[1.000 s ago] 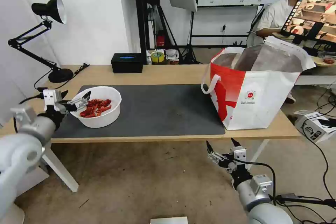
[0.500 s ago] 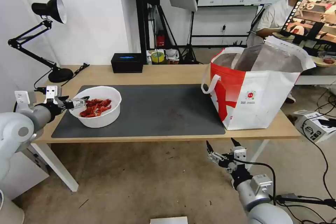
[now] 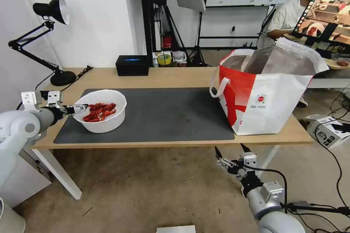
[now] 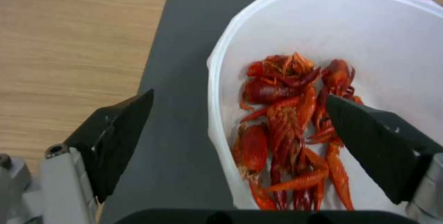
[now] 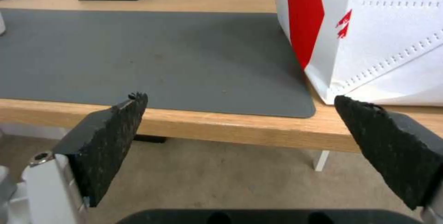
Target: Pick up the trash from the table and place it into the takeout bag.
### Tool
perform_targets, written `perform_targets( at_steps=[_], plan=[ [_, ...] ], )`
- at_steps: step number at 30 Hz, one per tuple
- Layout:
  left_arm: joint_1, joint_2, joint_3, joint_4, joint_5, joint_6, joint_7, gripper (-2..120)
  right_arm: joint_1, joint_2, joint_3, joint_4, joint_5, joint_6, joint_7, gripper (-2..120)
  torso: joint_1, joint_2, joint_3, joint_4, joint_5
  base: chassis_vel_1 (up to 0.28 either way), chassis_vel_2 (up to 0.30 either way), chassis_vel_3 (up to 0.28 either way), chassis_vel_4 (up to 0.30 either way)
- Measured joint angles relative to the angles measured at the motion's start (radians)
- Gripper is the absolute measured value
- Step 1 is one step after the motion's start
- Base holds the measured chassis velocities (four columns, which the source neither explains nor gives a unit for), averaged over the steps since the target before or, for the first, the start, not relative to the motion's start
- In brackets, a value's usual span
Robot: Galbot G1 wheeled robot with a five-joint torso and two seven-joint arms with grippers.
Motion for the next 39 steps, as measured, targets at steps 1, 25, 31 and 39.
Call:
perform_targets(
  at_steps=[1, 25, 31, 39],
  plan=[
    [-0.011, 0.0, 0.009, 0.009, -0.012, 0.002, -0.015, 100, 0.0, 0.0, 0.0, 0.0, 0.0, 0.0, 0.0, 100, 0.0, 0.0, 0.0, 0.0, 0.0001, 0.0, 0.0, 0.0, 0.0],
    [-0.069, -0.002, 0.09, 0.077, -0.061, -0.001, -0.062, 100, 0.0, 0.0, 0.0, 0.0, 0.0, 0.0, 0.0, 100, 0.0, 0.0, 0.0, 0.0001, 0.0, 0.0, 0.0, 0.0, 0.0],
    [-0.068, -0.004, 0.092, 0.086, -0.083, -0.002, -0.07, 100, 0.0, 0.0, 0.0, 0.0, 0.0, 0.0, 0.0, 100, 0.0, 0.0, 0.0, 0.0001, 0.0, 0.0, 0.0, 0.0, 0.0],
    [-0.068, 0.003, 0.093, 0.091, -0.09, -0.003, -0.07, 83, 0.0, 0.0, 0.0, 0.0, 0.0, 0.0, 0.0, 100, 0.0, 0.0, 0.0, 0.0001, 0.0, 0.0, 0.0, 0.0, 0.0]
  ],
)
